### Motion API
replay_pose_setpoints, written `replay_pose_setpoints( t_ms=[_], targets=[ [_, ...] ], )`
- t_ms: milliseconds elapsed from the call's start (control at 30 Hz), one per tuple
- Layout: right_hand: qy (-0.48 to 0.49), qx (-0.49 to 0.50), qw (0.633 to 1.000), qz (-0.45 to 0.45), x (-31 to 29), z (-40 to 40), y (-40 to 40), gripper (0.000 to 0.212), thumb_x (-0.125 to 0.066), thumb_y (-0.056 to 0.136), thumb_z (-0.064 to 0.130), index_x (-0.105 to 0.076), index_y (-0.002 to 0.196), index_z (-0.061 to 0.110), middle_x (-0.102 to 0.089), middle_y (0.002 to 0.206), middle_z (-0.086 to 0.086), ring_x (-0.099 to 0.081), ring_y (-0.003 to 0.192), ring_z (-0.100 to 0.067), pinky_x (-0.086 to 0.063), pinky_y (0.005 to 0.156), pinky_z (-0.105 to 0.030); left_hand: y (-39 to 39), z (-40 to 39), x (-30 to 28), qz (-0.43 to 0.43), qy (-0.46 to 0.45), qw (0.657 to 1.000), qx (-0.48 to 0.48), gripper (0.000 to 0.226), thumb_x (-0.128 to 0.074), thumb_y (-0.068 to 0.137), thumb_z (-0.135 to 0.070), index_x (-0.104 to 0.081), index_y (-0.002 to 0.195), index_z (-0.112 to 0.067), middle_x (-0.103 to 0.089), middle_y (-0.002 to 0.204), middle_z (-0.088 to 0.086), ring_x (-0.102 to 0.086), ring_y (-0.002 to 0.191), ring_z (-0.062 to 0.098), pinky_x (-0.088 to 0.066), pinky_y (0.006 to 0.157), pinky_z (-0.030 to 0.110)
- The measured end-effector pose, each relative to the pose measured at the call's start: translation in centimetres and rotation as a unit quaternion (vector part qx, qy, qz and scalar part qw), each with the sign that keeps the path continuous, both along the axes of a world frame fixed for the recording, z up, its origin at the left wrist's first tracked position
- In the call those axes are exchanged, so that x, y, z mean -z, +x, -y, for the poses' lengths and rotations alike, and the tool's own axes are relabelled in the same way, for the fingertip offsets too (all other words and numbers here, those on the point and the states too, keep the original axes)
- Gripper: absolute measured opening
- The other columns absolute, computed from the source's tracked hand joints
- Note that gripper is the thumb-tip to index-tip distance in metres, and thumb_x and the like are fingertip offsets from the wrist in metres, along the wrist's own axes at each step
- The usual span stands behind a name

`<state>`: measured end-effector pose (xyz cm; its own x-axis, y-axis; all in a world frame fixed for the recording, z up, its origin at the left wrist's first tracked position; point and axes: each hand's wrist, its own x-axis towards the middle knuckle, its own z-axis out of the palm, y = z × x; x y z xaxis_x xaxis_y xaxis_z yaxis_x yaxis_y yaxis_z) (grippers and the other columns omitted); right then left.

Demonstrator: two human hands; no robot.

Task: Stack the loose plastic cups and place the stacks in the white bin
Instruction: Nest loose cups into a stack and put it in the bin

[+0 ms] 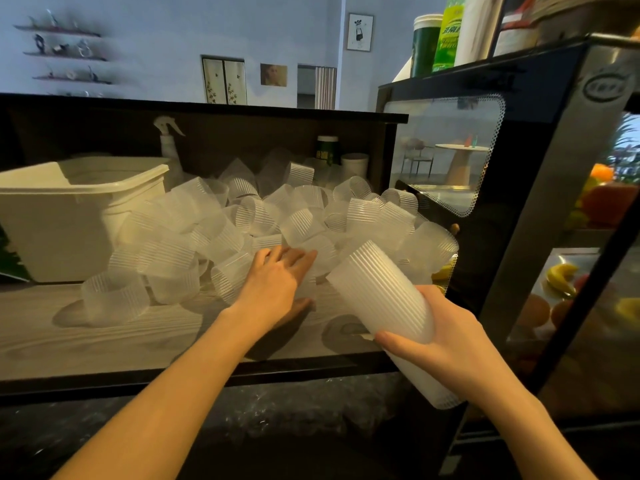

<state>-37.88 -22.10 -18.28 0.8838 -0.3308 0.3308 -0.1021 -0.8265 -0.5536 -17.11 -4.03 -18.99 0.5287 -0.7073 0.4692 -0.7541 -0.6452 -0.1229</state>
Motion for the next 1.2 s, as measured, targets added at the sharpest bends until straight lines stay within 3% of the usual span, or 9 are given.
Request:
replay_pose_setpoints(
  t_ms=[133,233,333,433,533,733,900,1033,1200],
  targets=[
    [0.016,0.003,1.000,-0.001,0.0,0.1,0.0,0.076,-0.065,0.061,0.080,-0.035,0.118,0.041,-0.051,0.104,0.022,-0.055,0.093,-0.001,-0.055,0.075,-0.026,-0.4,-0.1,-0.2,-0.054,-0.122,0.991,0.012,0.087,-0.064,0.083,-0.059,-0.026,0.153,-0.023,-0.046,0.140,0.000,-0.041,0.128,0.020,-0.030,0.105,0.034],
    [0.023,0.009,1.000,-0.002,0.0,0.2,-0.1,0.080,-0.059,0.054,0.084,-0.033,0.117,0.042,-0.050,0.105,0.023,-0.054,0.094,0.000,-0.054,0.075,-0.024,-1.2,-0.7,-1.1,-0.186,-0.318,0.929,0.035,0.086,-0.069,0.081,-0.054,-0.028,0.150,-0.025,-0.046,0.139,-0.001,-0.042,0.120,0.009,-0.037,0.095,0.028],
    [0.019,0.015,1.000,-0.001,0.1,0.2,-0.2,0.086,-0.054,0.049,0.089,-0.033,0.117,0.043,-0.049,0.105,0.022,-0.054,0.094,0.000,-0.053,0.074,-0.022,-2.4,-1.0,-2.2,-0.268,-0.410,0.871,0.033,0.080,-0.060,0.081,-0.061,-0.033,0.148,-0.026,-0.041,0.148,-0.001,-0.038,0.128,0.010,-0.035,0.097,0.027],
    [0.004,0.020,1.000,0.008,0.2,0.3,-0.4,0.080,-0.058,0.055,0.086,-0.034,0.117,0.042,-0.049,0.103,0.023,-0.055,0.091,0.000,-0.054,0.074,-0.023,-3.8,-0.9,-3.1,-0.355,-0.455,0.813,0.084,0.075,-0.057,0.076,-0.067,-0.047,0.140,-0.029,-0.049,0.143,-0.007,-0.043,0.121,0.007,-0.039,0.090,0.019],
    [-0.005,0.018,1.000,0.012,0.1,0.5,-0.9,0.076,-0.057,0.055,0.083,-0.034,0.115,0.043,-0.049,0.102,0.024,-0.055,0.091,0.001,-0.054,0.073,-0.023,-4.8,-0.2,-3.4,-0.411,-0.471,0.767,0.147,0.072,-0.064,0.072,-0.072,-0.059,0.130,-0.029,-0.066,0.120,-0.011,-0.058,0.112,0.004,-0.047,0.100,0.034],
    [0.014,0.013,1.000,0.019,0.0,0.8,-2.3,0.075,-0.065,0.058,0.076,-0.032,0.118,0.046,-0.049,0.105,0.027,-0.055,0.094,0.002,-0.055,0.076,-0.023,-6.7,1.8,-3.0,-0.453,-0.468,0.726,0.219,0.060,-0.061,0.084,-0.058,-0.061,0.129,-0.018,-0.068,0.121,-0.004,-0.061,0.116,0.012,-0.047,0.104,0.041],
    [0.031,0.009,0.999,0.027,0.6,1.2,-3.0,0.077,-0.063,0.057,0.081,-0.033,0.120,0.048,-0.049,0.107,0.028,-0.055,0.096,0.004,-0.056,0.077,-0.023,-7.6,3.7,-1.7,-0.473,-0.431,0.730,0.240,0.075,-0.058,0.082,-0.065,-0.052,0.139,-0.017,-0.063,0.131,-0.004,-0.057,0.123,0.010,-0.046,0.105,0.037],
    [0.056,0.024,0.997,0.047,0.9,1.7,-3.7,0.071,-0.062,0.054,0.085,-0.033,0.112,0.056,-0.050,0.107,0.028,-0.053,0.100,0.008,-0.056,0.074,-0.023,-9.2,4.7,-0.1,-0.483,-0.366,0.755,0.251,0.093,-0.032,0.067,-0.094,-0.040,0.144,-0.042,-0.047,0.132,-0.040,-0.043,0.121,-0.018,-0.035,0.088,-0.004],
    [0.069,0.059,0.995,0.042,1.5,2.6,-5.1,0.075,-0.057,0.048,0.091,-0.032,0.112,0.061,-0.051,0.108,0.030,-0.054,0.100,0.008,-0.053,0.071,-0.019,-8.5,5.7,-0.1,-0.452,-0.345,0.784,0.248,0.076,-0.024,0.085,-0.080,-0.041,0.145,-0.036,-0.054,0.135,-0.021,-0.048,0.124,-0.008,-0.040,0.103,0.015]
  ],
)
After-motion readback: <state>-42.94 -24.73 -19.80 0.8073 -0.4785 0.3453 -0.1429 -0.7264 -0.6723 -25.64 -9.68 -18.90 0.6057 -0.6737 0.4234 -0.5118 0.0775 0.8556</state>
